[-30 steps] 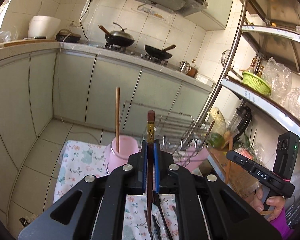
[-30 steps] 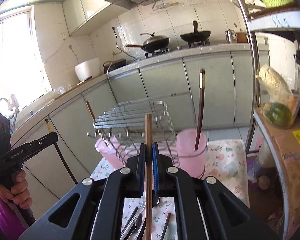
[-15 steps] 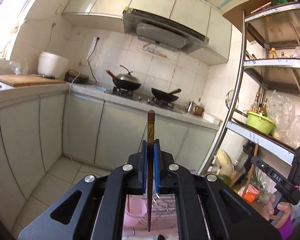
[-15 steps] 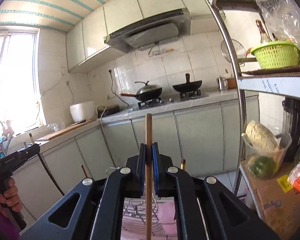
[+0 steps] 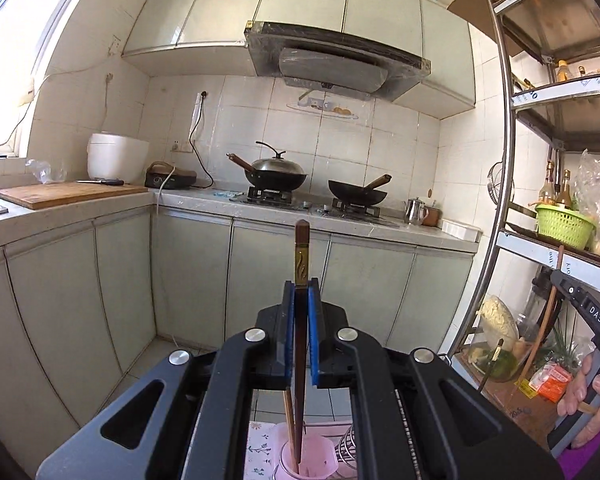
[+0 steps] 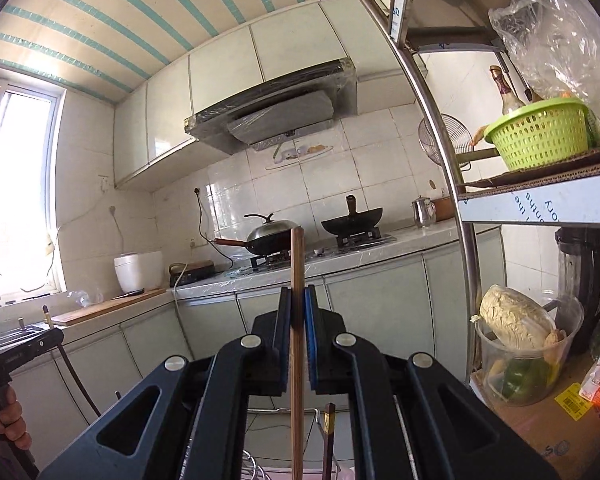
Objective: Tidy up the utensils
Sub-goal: 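Lift and lower the left tool's chopstick into the pink cup while right tool inserts its chopstick, then open both tools to release the chopsticks standing in the pink cup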
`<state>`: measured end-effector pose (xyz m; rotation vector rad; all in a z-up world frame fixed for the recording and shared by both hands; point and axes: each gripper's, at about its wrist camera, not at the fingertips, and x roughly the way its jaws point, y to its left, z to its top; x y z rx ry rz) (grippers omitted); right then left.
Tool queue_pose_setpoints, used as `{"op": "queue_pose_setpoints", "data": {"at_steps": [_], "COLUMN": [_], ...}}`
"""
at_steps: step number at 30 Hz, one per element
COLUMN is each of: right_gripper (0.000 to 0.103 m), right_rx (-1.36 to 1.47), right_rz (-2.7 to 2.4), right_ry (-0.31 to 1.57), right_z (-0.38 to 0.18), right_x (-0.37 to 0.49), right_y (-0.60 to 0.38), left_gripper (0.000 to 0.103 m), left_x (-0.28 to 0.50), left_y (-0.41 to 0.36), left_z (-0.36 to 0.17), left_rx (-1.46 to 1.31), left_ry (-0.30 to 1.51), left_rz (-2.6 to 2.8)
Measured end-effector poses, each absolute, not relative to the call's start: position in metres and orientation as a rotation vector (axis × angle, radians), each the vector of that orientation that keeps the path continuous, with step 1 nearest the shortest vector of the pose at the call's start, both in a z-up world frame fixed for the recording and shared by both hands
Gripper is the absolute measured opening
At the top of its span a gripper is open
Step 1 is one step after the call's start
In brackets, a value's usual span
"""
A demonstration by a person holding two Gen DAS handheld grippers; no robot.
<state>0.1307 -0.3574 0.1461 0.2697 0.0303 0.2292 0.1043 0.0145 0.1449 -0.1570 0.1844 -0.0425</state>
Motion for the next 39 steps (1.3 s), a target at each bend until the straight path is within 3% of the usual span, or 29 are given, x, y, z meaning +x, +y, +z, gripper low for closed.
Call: {"op": "queue_pose_setpoints", "data": {"at_steps": [19,34,39], "right_gripper": [0.006,0.007,0.011], "right_rx": [0.262,0.251,0.261], "right_rz": [0.199,0.246,0.263], "right_ry": [0.284,0.413,0.456], "right_z": [0.065,0.034,0.029], "right_x": [0.174,0.176,0.177], "right_y": [-0.357,-0.345,-0.346], "left_gripper": [0.005,0.006,0.028], "left_x": [0.146,0.152,0.152], "left_y": [0.025,0.028,0.033], "left_z": [0.064,0.049,0.047], "left_rx": [-0.209,-0.248,-0.284], "left_ry": [0.455,0.510,0.514], "left_rz": [-0.072,-0.068,-0.052]}}
